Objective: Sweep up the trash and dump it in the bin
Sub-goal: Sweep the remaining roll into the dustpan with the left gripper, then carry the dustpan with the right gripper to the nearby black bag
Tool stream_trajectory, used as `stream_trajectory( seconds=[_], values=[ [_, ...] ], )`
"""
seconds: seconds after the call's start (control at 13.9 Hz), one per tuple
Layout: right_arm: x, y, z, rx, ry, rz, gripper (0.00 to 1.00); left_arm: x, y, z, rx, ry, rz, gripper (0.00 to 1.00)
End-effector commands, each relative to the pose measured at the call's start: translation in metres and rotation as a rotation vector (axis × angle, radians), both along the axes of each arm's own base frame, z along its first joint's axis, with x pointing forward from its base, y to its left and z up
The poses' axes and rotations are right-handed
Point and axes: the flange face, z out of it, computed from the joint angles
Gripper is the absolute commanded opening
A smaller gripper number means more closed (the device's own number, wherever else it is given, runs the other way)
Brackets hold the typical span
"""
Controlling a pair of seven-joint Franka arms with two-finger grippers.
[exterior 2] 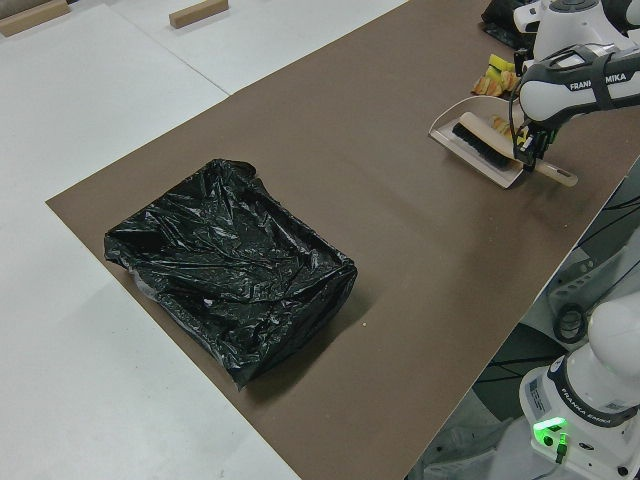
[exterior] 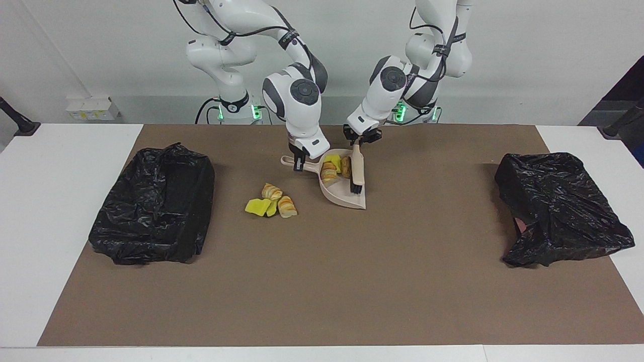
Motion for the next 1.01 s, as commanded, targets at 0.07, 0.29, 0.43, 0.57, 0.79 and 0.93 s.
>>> stream_trajectory(
  seconds=[0.07, 0.29, 0.43, 0.57, 0.79, 0.93],
  values=[
    [-0.001, -0.005, -0.003, 0.003, -0.001, -0.031, 0.0, 0.054, 0.028, 0.015, -0.007, 0.015, 0.095, 0.0],
    [0.003, -0.008, 0.005, 0.006, -0.01, -0.043, 0.0, 0.086, 0.077, 0.026, 0.057, 0.042, 0.148, 0.0],
    [0.011, -0.02, 0.019, 0.0, -0.011, -0.077, 0.0, 0.094, 0.098, 0.024, 0.085, 0.044, 0.174, 0.0],
    [0.019, -0.036, 0.046, 0.0, -0.042, -0.108, 0.0, 0.097, 0.113, 0.021, 0.096, 0.056, 0.199, 0.0],
    [0.03, -0.09, 0.099, 0.009, -0.078, -0.21, 0.0, 0.082, 0.11, 0.018, 0.15, 0.065, 0.187, 0.0],
    [0.041, -0.135, 0.127, 0.031, -0.114, -0.225, 0.0, 0.061, 0.086, 0.018, 0.164, 0.062, 0.185, 0.0]
  ],
)
